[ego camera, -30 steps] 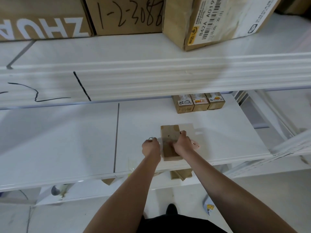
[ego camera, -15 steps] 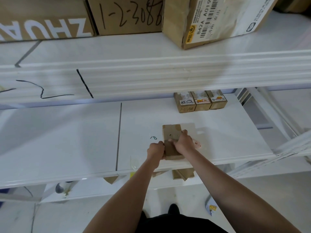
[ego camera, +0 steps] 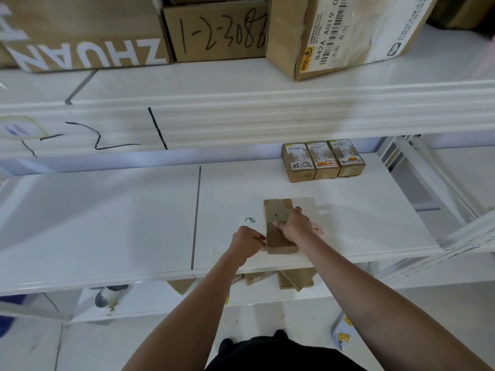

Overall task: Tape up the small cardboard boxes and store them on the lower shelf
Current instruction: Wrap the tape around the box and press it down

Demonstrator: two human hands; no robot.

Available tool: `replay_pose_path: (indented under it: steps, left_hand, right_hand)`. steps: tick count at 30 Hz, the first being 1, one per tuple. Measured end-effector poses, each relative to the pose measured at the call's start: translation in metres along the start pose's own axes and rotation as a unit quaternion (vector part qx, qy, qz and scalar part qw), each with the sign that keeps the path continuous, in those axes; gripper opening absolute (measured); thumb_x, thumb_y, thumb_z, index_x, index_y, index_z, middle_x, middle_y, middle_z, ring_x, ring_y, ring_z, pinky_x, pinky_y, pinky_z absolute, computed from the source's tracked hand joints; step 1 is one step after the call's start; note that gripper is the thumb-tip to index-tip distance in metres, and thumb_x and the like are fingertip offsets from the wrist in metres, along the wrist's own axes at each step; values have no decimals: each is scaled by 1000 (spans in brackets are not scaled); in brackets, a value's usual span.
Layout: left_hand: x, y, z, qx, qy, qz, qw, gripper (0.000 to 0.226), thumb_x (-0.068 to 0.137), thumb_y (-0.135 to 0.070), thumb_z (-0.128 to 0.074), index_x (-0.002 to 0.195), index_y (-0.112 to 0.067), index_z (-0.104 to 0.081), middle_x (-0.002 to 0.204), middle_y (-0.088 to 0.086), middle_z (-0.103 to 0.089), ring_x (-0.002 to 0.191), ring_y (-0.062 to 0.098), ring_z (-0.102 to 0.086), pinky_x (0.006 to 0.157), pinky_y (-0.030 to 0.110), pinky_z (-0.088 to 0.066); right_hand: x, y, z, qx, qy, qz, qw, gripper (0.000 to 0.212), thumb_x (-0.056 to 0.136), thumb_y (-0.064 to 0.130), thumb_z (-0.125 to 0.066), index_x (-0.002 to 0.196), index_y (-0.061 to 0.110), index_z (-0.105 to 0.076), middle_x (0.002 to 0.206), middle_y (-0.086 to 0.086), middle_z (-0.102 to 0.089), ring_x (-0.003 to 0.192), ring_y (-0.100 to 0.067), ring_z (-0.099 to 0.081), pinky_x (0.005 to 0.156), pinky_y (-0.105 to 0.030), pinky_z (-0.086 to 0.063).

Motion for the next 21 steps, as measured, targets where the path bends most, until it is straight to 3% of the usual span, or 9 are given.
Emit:
replay_pose_path:
  steps: [3,5,7,9,11,13,15,17,21]
  left_hand:
    - [-4,5,7,1,-27,-20,999,17,82,-3,-75,94,-13,-83,80,-4,-74,77,10,-65,58,8,-49]
    - [-7,8,9,-13,-11,-14,1000,18,80,4,-74,89,-9,-82,83,7,-77,75,17,-69,74,22,-61]
    - [-13,5,9,-20,17,-11,1000,18,76,7,-76,91,-4,-80,86,15,-77,76,24,-74,83,35,-62]
    - [-14,4,8,27,37,-26,999,23,74,-4,-85,96,-6,-80,90,10,-77,78,19,-75,79,23,-60]
    - [-15,2,8,90,39,-34,995,22,75,-16,-88,94,-10,-80,83,1,-75,68,6,-68,65,8,-49]
    - [-15,2,6,107,45,-32,993,17,77,-18,-87,88,-9,-81,70,-4,-70,63,2,-64,66,9,-46]
    - [-17,0,5,140,50,-41,988,19,78,-22,-86,91,-8,-81,76,-3,-73,81,9,-69,81,17,-49]
    - [-18,-2,4,172,60,-45,982,23,81,-23,-84,98,-8,-81,95,3,-77,98,15,-68,86,21,-49]
    - [-20,-3,1,224,108,-29,968,20,85,-14,-79,103,-5,-78,105,9,-76,103,24,-70,92,33,-56]
  right_hand:
    - [-1,2,1,-19,-2,-5,1000,74,94,41,-69,146,6,-31,145,-18,-51,130,-38,-52,95,-45,-50]
    - [-2,4,2,-26,-2,-8,1000,74,93,42,-69,146,5,-32,144,-18,-52,130,-37,-52,95,-44,-49]
    - [-2,5,3,-38,-1,-7,999,74,93,42,-69,145,5,-33,144,-18,-52,131,-37,-52,99,-46,-49]
    - [-4,6,4,-46,-5,-6,999,73,93,42,-70,144,5,-34,143,-18,-52,131,-37,-51,102,-47,-48]
    - [-5,8,5,-48,-8,-7,999,73,92,42,-70,145,5,-34,144,-18,-51,133,-37,-50,105,-50,-46]
    - [-6,9,6,-54,-10,-9,998,73,93,42,-70,145,6,-34,144,-18,-51,133,-37,-50,106,-52,-46]
    - [-7,10,6,-58,-11,-13,998,73,93,42,-70,145,5,-34,144,-17,-51,133,-37,-50,104,-51,-46]
    - [-8,10,7,-60,-14,-16,998,72,93,42,-69,145,6,-34,144,-17,-50,133,-37,-50,102,-51,-45]
    - [-9,10,7,-67,-15,-18,998,72,94,43,-68,145,6,-34,145,-17,-50,133,-37,-49,107,-52,-44]
Point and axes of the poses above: each hand's wrist, its own x-axis towards the middle knuckle, its own z-axis out of the back of the hand, y = z × x, the point moved 4 cm from there along x, towards the middle knuckle
